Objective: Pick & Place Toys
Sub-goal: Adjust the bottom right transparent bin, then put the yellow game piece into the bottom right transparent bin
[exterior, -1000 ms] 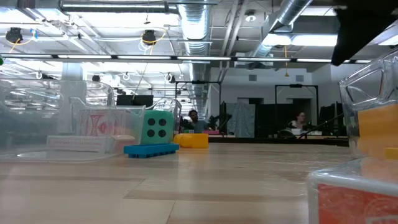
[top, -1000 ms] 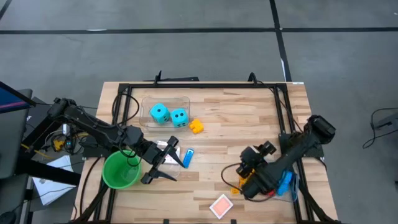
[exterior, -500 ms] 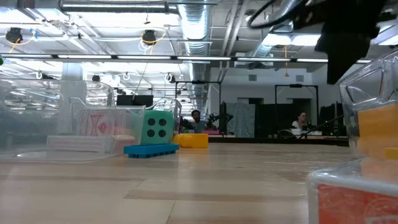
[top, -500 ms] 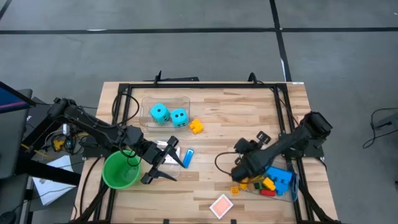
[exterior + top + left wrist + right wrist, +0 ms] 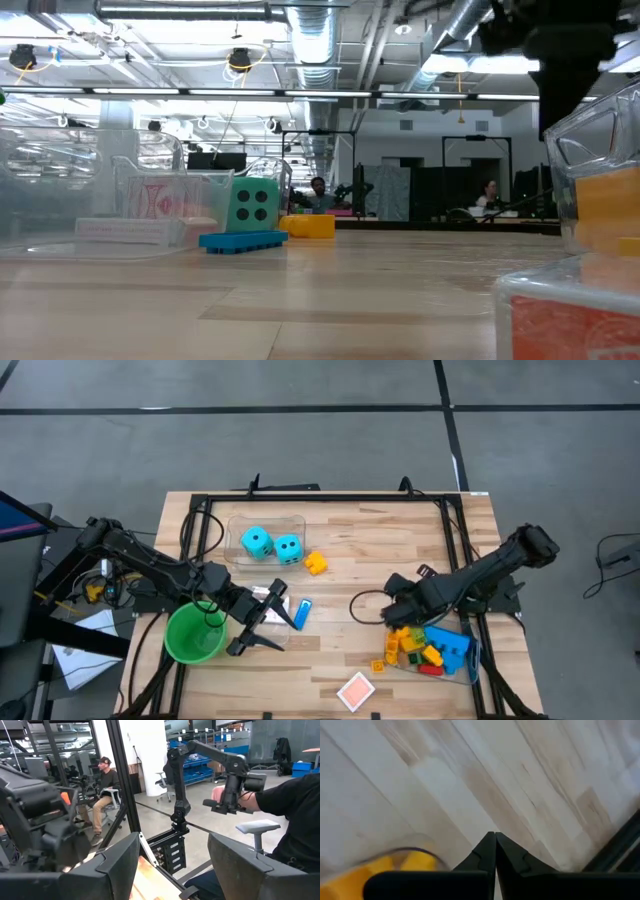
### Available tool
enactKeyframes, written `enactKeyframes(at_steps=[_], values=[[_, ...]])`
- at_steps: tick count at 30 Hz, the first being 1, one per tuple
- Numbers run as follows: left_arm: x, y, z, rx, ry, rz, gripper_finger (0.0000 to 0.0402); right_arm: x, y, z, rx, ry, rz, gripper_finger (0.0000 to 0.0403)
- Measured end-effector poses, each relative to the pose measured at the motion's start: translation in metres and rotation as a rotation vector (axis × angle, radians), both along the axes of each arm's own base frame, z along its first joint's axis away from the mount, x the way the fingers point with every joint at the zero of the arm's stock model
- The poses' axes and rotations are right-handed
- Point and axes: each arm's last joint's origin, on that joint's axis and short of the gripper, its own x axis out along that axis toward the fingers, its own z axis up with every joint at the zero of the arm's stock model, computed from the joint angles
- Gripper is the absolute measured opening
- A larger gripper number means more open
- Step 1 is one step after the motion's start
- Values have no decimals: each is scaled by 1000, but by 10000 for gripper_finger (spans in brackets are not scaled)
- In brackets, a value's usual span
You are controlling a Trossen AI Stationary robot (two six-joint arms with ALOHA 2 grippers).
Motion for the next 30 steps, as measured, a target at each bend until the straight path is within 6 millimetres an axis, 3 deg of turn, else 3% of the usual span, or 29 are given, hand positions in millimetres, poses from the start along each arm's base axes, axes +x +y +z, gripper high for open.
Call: enactKeyframes(at_steps=[8,16,24,30], values=[[0,0,0,1,-1,1,231,1,-6,-16,152,-98,102,0],[0,0,0,1,-1,0,231,1,10,-21,269,-89,165,0],[0,0,0,1,-1,0,231,-4,19,-20,226,-122,156,0],[0,0,0,1,-1,0,231,-4,15,-17,131,-170,116,0]])
